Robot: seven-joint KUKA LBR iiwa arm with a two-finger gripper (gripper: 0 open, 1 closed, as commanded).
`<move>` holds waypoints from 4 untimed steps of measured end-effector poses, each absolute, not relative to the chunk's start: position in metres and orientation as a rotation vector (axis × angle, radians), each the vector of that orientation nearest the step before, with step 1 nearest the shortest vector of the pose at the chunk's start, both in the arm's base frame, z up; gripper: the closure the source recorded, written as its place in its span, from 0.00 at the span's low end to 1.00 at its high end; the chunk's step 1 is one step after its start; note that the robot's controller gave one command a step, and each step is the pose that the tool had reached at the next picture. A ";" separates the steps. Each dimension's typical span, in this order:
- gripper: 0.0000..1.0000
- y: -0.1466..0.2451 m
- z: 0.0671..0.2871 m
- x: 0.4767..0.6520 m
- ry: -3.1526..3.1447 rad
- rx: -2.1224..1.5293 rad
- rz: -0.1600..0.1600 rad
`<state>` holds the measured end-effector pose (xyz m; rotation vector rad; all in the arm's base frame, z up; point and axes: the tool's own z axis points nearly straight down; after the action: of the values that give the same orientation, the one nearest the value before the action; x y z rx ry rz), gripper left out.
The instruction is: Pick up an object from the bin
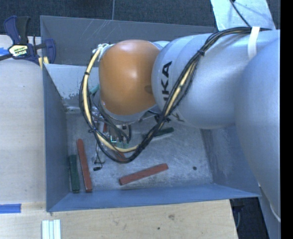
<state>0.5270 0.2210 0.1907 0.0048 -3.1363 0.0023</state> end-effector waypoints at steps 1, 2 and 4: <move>0.00 0.117 0.200 0.561 -3.145 0.125 0.006; 0.00 0.169 0.073 0.590 -3.108 0.462 -0.002; 0.00 0.124 0.070 0.581 -3.107 0.501 -0.002</move>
Offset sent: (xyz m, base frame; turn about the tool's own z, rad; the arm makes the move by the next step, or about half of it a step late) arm 0.0316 -0.0970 0.0085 -0.0846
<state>0.5809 0.1240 0.0705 0.5007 -3.1069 -0.0022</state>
